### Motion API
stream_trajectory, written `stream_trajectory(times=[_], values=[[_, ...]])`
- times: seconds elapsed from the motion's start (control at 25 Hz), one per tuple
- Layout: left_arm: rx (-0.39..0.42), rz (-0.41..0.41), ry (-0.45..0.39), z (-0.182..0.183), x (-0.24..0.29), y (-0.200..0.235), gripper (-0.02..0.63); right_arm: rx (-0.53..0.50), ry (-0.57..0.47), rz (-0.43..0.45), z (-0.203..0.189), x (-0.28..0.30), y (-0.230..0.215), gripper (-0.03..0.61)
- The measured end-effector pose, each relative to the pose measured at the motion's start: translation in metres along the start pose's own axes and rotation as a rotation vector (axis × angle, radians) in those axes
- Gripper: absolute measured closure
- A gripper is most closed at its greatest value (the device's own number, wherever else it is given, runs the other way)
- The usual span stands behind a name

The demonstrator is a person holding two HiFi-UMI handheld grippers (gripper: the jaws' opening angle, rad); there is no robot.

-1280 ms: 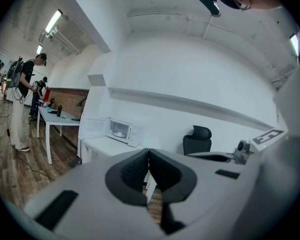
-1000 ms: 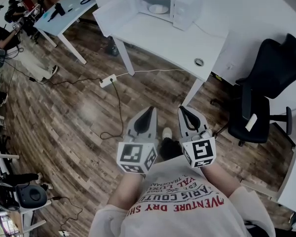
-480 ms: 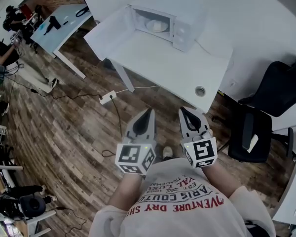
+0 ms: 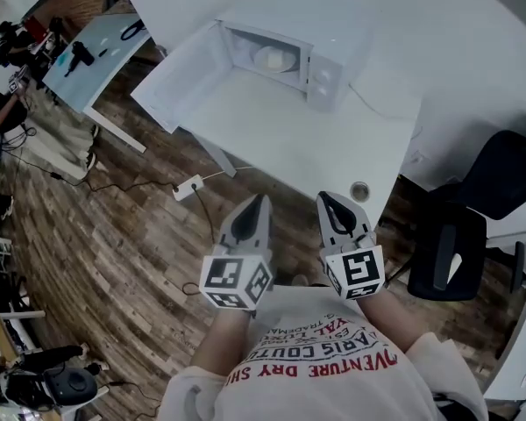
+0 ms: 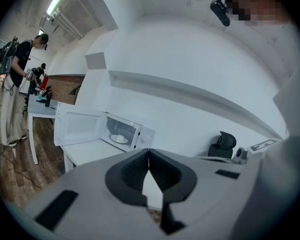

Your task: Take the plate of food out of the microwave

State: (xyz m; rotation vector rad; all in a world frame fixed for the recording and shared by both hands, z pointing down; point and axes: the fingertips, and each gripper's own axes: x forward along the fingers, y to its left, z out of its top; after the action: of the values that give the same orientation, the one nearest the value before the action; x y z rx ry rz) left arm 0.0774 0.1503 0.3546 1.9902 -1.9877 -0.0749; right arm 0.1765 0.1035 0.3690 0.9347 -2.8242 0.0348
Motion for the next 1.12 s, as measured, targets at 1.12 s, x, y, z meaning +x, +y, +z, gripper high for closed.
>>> stream_trajectory(times=[1.12], values=[[-0.086,-0.407,0.188,0.069,0.312,0.213,0.607,0.072,0.047,-0.476,0.025,0.312,-0.103,0.575]])
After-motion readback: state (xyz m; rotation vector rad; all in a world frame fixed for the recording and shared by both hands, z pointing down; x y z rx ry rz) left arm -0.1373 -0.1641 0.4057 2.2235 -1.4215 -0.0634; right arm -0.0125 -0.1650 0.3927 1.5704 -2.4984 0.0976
